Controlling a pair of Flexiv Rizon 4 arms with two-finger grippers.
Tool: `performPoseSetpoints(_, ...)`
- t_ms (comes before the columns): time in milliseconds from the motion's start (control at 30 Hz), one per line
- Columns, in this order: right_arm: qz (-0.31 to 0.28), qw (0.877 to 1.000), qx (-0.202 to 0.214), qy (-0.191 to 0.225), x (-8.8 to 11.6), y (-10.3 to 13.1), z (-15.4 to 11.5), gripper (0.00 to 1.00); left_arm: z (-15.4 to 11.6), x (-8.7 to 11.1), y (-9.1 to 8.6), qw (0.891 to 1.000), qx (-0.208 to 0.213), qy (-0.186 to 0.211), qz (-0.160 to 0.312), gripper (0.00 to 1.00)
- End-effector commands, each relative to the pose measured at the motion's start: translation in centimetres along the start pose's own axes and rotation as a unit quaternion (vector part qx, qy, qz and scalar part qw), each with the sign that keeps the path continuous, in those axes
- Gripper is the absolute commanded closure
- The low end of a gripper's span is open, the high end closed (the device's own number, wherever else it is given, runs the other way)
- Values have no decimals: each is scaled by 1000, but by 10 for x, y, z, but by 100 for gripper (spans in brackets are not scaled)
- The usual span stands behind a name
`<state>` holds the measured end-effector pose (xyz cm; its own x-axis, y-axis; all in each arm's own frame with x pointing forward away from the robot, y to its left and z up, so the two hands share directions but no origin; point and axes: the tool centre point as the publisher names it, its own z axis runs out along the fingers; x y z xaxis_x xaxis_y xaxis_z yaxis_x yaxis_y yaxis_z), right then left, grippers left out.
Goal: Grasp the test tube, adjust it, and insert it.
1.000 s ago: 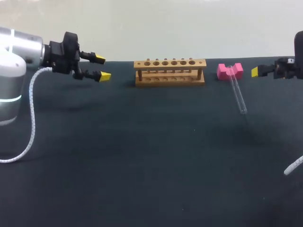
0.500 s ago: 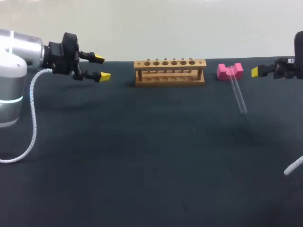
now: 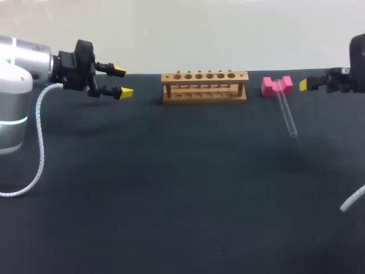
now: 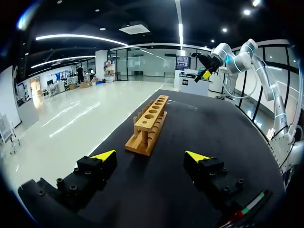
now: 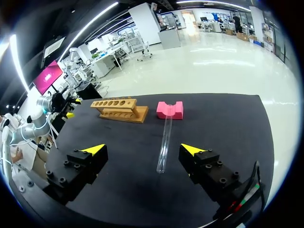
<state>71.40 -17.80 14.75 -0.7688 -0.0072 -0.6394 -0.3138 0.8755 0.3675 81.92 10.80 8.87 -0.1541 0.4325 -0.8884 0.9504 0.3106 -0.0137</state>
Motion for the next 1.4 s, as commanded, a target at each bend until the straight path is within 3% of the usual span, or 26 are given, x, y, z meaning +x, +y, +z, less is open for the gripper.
performPoseSetpoints(33, 4, 995, 95, -4, -2, 16, 19, 0, 0, 1, -1, 1000, -2, -2, 1, 0)
performPoseSetpoints(300, 34, 981, 186, -32, -7, 17, 40, 0, 0, 1, -1, 1000, -2, -2, 1, 0)
performPoseSetpoints(633, 17, 975, 215, -50, -18, 7, 59, 0, 0, 1, -1, 1000, -2, -2, 1, 0)
performPoseSetpoints(667, 21, 971, 233, -45, -19, 6, 61, 0, 0, 1, -1, 1000, -2, -2, 1, 0)
performPoseSetpoints(1233, 25, 970, 236, -43, -20, 5, 62, 0, 0, 1, -1, 1000, -2, -2, 1, 0)
performPoseSetpoints(1400, 28, 962, 255, -91, -11, -7, 79, 0, 0, 1, -1, 1000, -2, -2, 1, 0)
